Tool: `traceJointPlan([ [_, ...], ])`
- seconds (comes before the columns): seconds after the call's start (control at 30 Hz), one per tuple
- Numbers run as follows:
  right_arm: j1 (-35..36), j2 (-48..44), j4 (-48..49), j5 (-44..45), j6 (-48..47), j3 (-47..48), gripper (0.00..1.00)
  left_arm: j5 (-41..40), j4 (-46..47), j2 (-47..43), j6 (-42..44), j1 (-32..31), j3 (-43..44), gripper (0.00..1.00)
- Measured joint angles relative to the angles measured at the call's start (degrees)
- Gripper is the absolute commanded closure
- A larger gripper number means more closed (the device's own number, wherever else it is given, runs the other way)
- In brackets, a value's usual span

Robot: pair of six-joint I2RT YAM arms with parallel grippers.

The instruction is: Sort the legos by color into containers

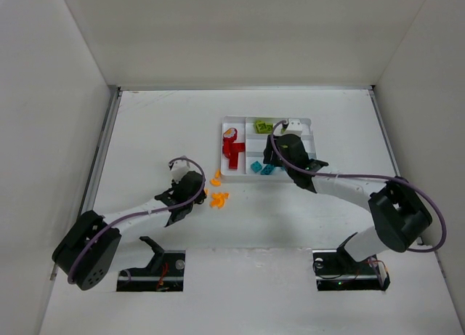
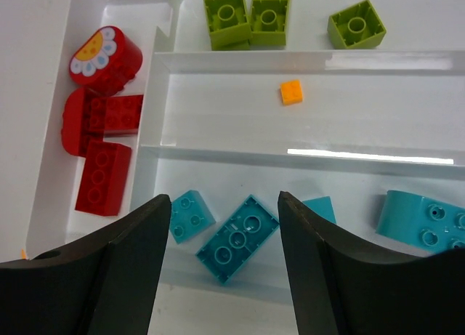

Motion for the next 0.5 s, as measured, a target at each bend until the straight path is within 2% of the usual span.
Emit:
traceJointPlan([
  [0.13,0.15,0.39,0.09,-0.02,0.26,-0.76,0.34,-0.66,-0.09,0.00,-0.46,-0.31,0.22,0.82],
  [0.5,0.22,0.39,1.38,-0.02,0.46,-0.83,0.34,-1.05,-1.70,-0.46,-0.74,-1.42,0.52,0.86],
])
